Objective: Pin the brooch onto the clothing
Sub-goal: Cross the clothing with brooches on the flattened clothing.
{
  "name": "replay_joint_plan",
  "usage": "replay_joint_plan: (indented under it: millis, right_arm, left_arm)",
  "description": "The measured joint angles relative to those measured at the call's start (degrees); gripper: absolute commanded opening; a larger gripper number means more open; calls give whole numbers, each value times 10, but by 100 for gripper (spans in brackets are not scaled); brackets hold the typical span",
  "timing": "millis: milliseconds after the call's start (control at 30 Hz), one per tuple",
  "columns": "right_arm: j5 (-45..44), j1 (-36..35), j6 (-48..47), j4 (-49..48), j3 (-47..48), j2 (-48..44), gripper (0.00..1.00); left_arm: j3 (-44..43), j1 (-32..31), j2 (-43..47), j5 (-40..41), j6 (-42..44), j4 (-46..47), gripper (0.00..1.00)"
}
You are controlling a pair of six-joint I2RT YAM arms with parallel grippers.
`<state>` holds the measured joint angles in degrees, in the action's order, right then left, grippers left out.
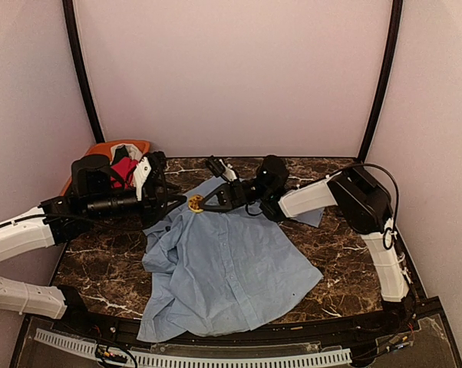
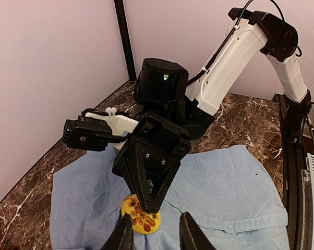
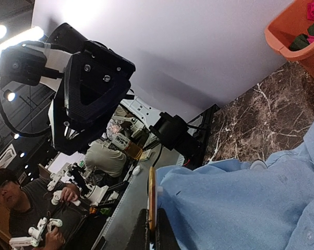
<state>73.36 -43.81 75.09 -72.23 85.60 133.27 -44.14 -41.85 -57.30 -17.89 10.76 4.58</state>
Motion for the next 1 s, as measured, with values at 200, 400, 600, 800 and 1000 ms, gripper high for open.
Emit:
replay_joint_plan:
  millis: [200, 400, 600, 800, 1000]
  right_arm:
    - [16, 0, -249, 204, 9, -59, 0]
    - [-27, -4, -563, 483, 47, -110, 0]
    - [-113, -13, -791, 614, 33, -155, 0]
    - [-275, -61, -998, 667, -19, -212, 0]
    - [-468, -135, -1161, 662, -86, -255, 0]
  left_arm:
    - [0, 0, 18, -11, -1, -10, 33]
    - [-12, 0, 44, -23, 5, -26, 35]
    - [-27, 0, 51, -19, 33, -72, 38]
    - [-40, 0, 52, 3, 70, -129, 41]
    - [-53, 0, 55, 15, 100, -161, 42]
